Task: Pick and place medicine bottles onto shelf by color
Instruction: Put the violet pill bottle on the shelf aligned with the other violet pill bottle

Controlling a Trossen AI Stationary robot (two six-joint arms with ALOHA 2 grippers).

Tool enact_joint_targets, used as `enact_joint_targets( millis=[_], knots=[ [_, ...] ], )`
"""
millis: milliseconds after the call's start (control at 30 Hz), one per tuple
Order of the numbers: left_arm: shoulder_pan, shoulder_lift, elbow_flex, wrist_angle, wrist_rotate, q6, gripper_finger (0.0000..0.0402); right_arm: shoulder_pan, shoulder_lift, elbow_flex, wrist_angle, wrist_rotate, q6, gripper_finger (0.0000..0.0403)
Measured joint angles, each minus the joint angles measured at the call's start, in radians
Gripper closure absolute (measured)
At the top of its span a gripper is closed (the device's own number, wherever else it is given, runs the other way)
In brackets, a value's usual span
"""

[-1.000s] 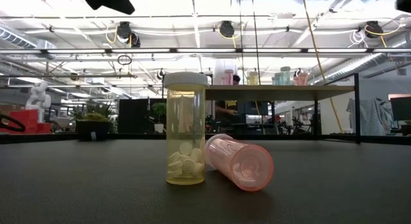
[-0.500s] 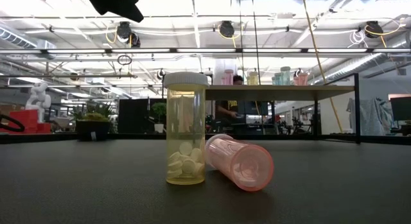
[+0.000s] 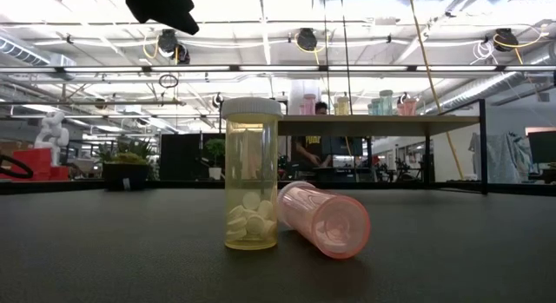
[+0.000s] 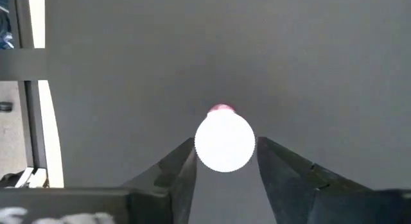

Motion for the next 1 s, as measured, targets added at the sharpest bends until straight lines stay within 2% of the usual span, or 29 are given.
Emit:
enact_joint_targets(
  millis=[167, 300, 600, 700, 1000],
  knots=[
    [0.014, 0.000, 0.000, 0.000, 0.010, -0.001, 0.0190, 0.000, 0.000, -0.001, 0.028, 0.000, -0.006, 0.0277],
    [0.020, 0.000, 0.000, 0.000, 0.011, -0.001, 0.0190, 0.000, 0.000, -0.001, 0.045, 0.003, -0.007, 0.0279],
    [0.021, 0.000, 0.000, 0.000, 0.011, -0.004, 0.0190, 0.000, 0.000, -0.001, 0.049, 0.026, -0.036, 0.0197],
    [0.021, 0.000, 0.000, 0.000, 0.011, -0.009, 0.0190, 0.000, 0.000, -0.001, 0.050, 0.026, -0.044, 0.0189],
    [0.021, 0.000, 0.000, 0.000, 0.011, -0.015, 0.0190, 0.000, 0.000, -0.001, 0.087, 0.061, -0.076, 0.0232]
  ],
)
